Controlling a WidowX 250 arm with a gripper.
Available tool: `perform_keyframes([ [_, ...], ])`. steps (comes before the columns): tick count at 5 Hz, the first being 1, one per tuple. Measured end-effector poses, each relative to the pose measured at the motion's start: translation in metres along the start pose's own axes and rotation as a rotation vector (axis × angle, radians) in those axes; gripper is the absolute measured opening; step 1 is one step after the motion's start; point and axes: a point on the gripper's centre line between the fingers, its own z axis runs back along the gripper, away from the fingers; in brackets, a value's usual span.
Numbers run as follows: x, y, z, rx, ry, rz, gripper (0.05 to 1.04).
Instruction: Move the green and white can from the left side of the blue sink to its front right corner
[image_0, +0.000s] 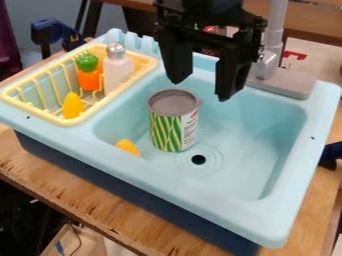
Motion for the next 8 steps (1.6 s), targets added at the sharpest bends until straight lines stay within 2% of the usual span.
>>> perform_keyframes([
  [1, -0.001, 0.001, -0.007, 0.004, 0.023, 0.001, 1.000],
  [2, 0.007, 0.016, -0.011, 0.043, -0.030, 0.007, 1.001],
  [3, 0.014, 0.044, -0.013, 0.027, -0.076, -0.037, 1.001],
  [4, 0.014, 0.070, -0.018, 0.000, -0.056, -0.025, 1.000],
  [5, 0.020, 0.086, -0.025, -0.006, -0.032, -0.008, 1.000],
  [6, 0.024, 0.094, -0.038, -0.014, 0.028, 0.000, 1.000],
  [8, 0.037, 0.101, -0.053, -0.006, 0.105, -0.011, 1.000],
])
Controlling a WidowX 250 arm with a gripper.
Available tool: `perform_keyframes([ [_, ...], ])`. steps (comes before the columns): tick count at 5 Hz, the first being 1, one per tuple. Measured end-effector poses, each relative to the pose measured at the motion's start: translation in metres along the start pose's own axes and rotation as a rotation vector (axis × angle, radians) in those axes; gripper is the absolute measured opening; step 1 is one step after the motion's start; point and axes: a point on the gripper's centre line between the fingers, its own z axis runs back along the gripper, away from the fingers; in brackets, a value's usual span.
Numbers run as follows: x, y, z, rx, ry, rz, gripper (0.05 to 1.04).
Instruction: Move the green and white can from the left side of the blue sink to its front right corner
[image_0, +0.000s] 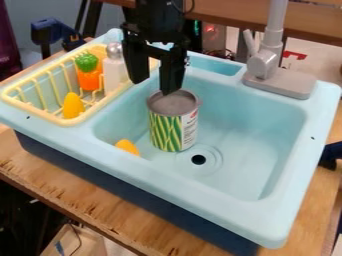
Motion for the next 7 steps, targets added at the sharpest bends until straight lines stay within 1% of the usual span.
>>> perform_keyframes([
  [1, 0.005, 0.004, -0.005, 0.009, 0.031, 0.003, 1.000],
  [2, 0.007, 0.006, -0.008, 0.011, 0.041, 0.002, 1.000],
  [3, 0.009, 0.003, -0.008, 0.004, 0.028, 0.001, 1.000],
  [4, 0.014, -0.013, -0.012, -0.012, 0.016, -0.040, 1.001],
  [5, 0.014, -0.018, -0.014, -0.026, 0.018, -0.050, 1.001],
  [7, 0.011, -0.017, -0.014, -0.022, 0.033, -0.043, 1.001],
])
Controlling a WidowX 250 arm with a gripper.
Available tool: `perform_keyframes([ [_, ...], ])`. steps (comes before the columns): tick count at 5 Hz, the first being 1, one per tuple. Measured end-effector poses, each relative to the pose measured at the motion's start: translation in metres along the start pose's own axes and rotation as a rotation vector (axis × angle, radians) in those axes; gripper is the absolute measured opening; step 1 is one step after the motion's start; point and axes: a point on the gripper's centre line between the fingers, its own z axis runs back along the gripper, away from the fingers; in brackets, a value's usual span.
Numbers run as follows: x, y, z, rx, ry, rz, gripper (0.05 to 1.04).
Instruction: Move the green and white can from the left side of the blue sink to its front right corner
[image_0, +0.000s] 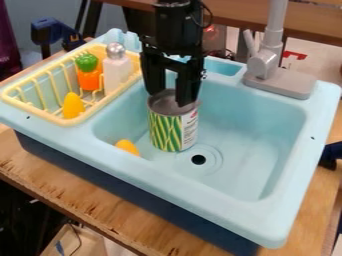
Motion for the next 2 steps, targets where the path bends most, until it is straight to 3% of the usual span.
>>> perform_keyframes([
  [2, 0.0006, 0.0017, 0.0057, 0.015, 0.002, 0.004, 1.000],
])
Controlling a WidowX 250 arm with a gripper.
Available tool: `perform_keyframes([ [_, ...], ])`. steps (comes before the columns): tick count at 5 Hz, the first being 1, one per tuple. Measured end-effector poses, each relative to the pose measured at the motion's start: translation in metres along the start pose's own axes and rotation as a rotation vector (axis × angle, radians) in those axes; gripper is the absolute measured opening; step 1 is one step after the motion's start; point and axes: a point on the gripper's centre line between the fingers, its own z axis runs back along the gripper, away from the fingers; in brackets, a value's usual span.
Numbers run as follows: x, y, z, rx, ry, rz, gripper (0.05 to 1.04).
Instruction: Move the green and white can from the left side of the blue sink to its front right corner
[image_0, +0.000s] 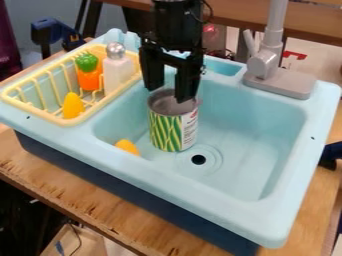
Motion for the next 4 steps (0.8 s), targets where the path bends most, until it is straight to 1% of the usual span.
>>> perform_keyframes([
  [3, -0.0007, 0.0001, 0.0004, -0.003, 0.004, -0.003, 1.001],
  [4, -0.0021, 0.0030, -0.0033, -0.008, 0.021, 0.013, 1.000],
])
